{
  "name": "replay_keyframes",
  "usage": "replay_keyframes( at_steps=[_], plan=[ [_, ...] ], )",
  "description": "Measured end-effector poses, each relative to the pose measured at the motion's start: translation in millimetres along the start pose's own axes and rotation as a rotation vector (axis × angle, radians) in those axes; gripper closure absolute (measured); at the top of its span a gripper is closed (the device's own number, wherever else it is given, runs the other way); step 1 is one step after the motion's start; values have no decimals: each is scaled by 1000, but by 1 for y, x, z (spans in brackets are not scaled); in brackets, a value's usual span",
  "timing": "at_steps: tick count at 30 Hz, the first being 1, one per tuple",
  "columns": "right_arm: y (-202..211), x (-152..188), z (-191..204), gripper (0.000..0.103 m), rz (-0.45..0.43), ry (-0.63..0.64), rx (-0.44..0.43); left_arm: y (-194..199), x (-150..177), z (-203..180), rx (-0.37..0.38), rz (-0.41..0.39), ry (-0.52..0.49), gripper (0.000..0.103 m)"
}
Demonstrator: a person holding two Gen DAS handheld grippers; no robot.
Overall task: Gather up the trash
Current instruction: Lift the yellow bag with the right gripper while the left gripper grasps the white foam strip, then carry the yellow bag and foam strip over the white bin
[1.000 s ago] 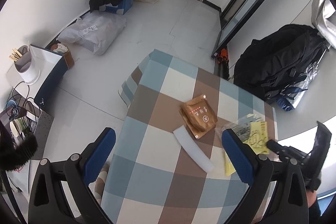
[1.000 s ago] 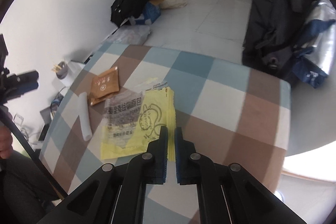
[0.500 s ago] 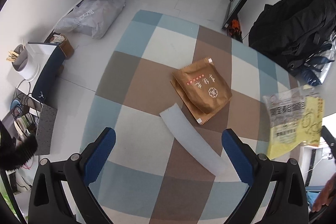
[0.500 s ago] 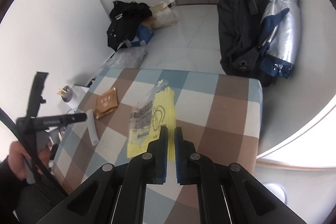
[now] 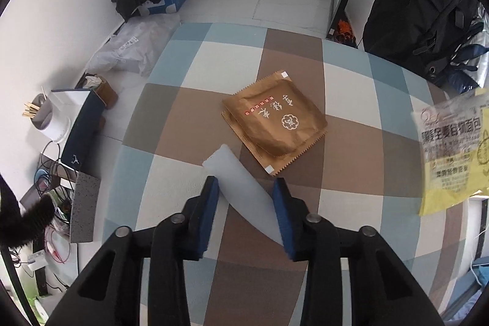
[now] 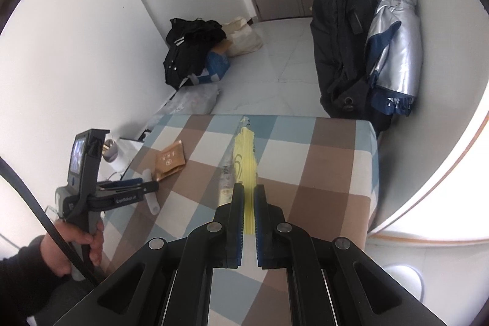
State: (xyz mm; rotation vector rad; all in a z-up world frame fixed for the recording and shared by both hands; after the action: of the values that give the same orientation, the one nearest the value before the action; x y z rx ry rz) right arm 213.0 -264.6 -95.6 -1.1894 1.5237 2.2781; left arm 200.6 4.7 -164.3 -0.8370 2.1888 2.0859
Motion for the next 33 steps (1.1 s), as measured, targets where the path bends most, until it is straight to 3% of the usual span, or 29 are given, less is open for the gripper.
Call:
replay_keyframes(
  at_steps=[4,9,33],
  plan=[
    [15,-3,-1,98,-56,-18,1,-1,2,-2,39,33,11,95],
    [29,-6,0,98,-101,-33,3,3,7,3,33,24,24,95],
    [74,8,31,98,-192,-71,27,78,37,-6,224,-85,-84,96]
  ],
)
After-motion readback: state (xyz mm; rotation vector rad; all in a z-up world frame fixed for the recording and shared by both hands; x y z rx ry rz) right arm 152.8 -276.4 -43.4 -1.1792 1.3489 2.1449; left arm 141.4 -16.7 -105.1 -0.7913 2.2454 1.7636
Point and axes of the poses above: each gripper's, at about its wrist camera, not at the fingertips, and y roughly against the way its jaws point, z to its left, x to its underside, the point moved 4 cm from there along -y, roughly the way its jaws point, and after that the axes turned 14 degrees about y, right-handed, at the moved point
